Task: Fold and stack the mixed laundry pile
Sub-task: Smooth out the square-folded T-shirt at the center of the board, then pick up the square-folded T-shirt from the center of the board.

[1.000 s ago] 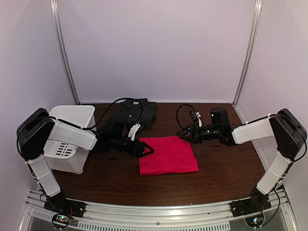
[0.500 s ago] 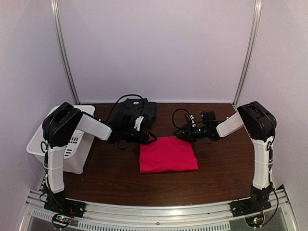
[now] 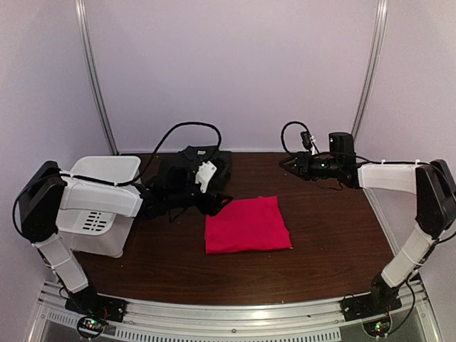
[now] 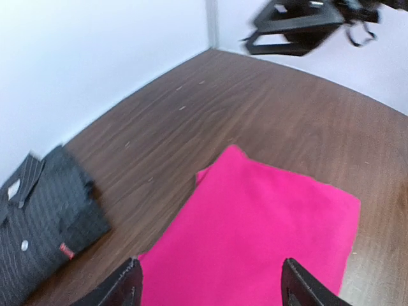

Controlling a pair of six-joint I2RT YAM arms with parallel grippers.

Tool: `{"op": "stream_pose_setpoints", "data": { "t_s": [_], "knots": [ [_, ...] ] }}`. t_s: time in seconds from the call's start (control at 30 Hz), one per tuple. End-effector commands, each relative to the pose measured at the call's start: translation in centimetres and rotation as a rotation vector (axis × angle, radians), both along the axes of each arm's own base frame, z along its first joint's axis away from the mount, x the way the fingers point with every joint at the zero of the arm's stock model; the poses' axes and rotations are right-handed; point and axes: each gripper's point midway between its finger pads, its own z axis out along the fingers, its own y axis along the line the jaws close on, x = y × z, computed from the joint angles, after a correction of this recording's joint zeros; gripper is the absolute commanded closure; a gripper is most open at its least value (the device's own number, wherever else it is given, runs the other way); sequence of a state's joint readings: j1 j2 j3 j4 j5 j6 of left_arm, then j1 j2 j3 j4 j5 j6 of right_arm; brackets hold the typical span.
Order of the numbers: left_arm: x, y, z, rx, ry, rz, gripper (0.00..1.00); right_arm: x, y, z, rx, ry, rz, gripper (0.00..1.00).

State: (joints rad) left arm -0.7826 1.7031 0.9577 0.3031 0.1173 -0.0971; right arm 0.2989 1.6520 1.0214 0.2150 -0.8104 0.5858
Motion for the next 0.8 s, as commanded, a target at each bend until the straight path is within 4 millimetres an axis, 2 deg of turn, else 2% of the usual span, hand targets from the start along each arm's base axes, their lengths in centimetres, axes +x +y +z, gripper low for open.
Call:
{"op": "stream_pose_setpoints", "data": {
  "t_s": [0.0,0.13,0.27,0.37,0.47,0.53,0.77],
  "knots": [
    [-3.9,-4.7,1.0,0.187,-0.295,-0.165,0.25,-2.9,-4.0,-5.2,-0.087,0.172,-0.095,0.51],
    [-6.7,-9.3,-0.4,0.295,-0.369,-0.294,0.29,-5.2,-5.2,-6.4,-0.093,0.22,-0.111,0.5],
    [-9.5,-13.7,-3.2,0.423,-0.407,-0.423,0.34,-6.9,-6.0,-8.4,-0.077,0.287,-0.122,0.49],
    [-10.7,-16.2,-5.2,0.498,-0.441,-0.483,0.41,-7.8,-6.4,-9.4,-0.046,0.328,-0.13,0.47],
    [-11.3,-17.9,-7.2,0.543,-0.447,-0.523,0.5,-8.5,-6.3,-9.9,0.0,0.35,-0.124,0.44],
    [-11.7,-18.8,-8.2,0.559,-0.45,-0.538,0.51,-8.9,-6.3,-10.3,0.015,0.365,-0.129,0.43],
    [-11.0,-19.6,-12.1,0.649,-0.41,-0.545,0.56,-10.1,-6.4,-11.8,0.023,0.407,-0.137,0.39]
  ]
}}
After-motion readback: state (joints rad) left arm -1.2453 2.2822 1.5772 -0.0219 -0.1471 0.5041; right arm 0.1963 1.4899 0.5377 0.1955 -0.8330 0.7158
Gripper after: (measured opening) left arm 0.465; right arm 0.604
